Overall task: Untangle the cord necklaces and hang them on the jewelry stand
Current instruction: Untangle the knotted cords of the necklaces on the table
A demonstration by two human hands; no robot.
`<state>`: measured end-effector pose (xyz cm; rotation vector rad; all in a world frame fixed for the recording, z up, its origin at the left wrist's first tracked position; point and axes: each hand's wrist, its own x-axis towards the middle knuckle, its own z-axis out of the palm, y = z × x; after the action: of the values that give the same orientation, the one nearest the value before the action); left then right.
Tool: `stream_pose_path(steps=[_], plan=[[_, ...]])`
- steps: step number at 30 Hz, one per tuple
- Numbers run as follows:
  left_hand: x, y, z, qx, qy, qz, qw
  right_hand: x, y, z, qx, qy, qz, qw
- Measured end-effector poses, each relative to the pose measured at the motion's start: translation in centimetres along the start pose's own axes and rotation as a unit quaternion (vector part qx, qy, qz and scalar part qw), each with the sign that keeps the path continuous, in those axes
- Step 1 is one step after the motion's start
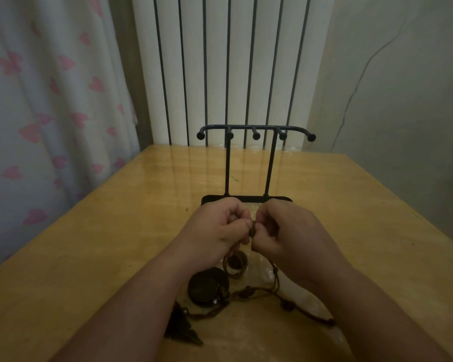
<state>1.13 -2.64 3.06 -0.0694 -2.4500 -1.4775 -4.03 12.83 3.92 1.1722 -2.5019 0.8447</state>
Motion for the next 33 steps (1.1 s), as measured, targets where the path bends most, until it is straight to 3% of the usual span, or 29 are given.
stream_pose_path(steps=[16,33], plan=[[0.1,-0.13,-0.11,0.043,0.003,0.014,0.999,0.01,-0.2,-0.17,-0.005,-0.023,0.007,1.0],[0.18,-0.42,-0.3,0.016,-0.002,0.009,1.0,0.0,-0.11,-0.27,0.016,-0.012,0.002,1.0]])
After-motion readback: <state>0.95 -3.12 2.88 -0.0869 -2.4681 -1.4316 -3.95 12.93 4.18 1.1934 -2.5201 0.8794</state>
